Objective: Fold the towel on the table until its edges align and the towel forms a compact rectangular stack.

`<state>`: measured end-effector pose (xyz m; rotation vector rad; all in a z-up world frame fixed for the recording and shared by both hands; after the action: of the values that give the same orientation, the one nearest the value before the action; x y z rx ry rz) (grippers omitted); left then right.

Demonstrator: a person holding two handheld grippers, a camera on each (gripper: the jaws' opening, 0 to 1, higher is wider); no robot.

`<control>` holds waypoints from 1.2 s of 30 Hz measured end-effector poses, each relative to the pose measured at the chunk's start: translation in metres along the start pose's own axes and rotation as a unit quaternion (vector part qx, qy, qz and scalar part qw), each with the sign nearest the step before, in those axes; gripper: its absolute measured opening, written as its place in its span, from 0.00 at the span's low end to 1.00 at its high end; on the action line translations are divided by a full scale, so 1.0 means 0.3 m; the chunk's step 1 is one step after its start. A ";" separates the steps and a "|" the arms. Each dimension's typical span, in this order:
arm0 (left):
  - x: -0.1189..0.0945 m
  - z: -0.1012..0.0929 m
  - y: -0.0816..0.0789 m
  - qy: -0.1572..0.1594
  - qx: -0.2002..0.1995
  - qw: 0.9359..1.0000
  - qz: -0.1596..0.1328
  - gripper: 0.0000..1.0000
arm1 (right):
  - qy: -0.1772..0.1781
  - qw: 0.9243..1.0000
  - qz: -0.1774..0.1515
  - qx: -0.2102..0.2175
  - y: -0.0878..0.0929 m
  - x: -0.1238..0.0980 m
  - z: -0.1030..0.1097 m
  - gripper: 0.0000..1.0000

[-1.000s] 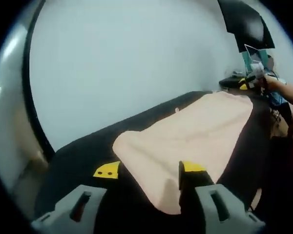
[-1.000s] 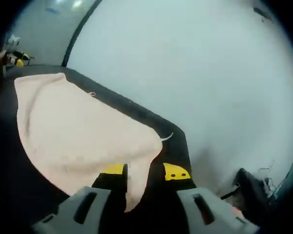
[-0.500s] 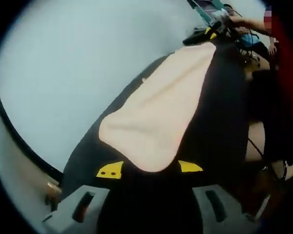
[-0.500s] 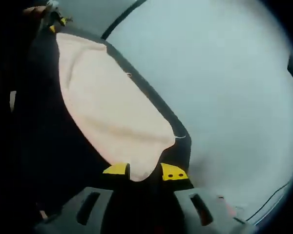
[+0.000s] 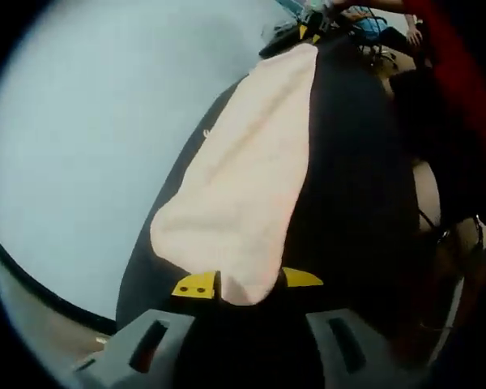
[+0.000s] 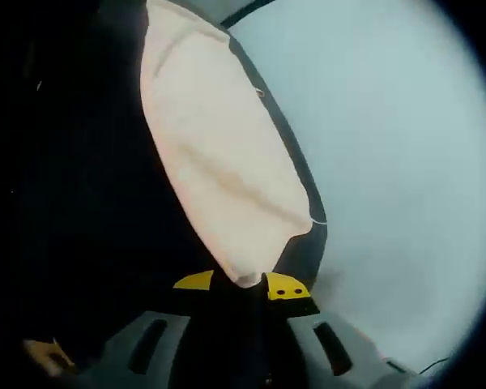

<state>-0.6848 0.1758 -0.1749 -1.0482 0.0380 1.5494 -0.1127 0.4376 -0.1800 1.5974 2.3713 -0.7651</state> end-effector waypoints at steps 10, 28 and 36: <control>-0.063 0.017 -0.005 -0.051 -0.042 0.997 -0.029 0.02 | -0.020 1.000 0.013 -0.014 0.026 -0.004 0.001 0.00; -0.164 0.011 -0.072 -0.056 0.039 0.996 0.051 0.01 | -0.023 1.000 0.013 0.014 0.028 -0.135 -0.011 0.00; -0.160 0.083 -0.101 -0.089 -0.040 0.995 0.036 0.01 | 0.016 0.999 0.015 0.050 -0.020 -0.147 -0.094 0.00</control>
<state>-0.6801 0.1613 -0.1148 -0.9768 -0.1118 1.7165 -0.0965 0.4146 -0.1356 1.6927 2.3600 -0.8703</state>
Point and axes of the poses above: the point that each gripper's makers call its tool centre point, and the gripper's own axes: x roughly forward along the fingers, z roughly to its left, y roughly out of its underside, the point moved 7 cm from there along -x, roughly backward along the fingers, and after that the axes turned 6 degrees about y, right-handed, at the moved point
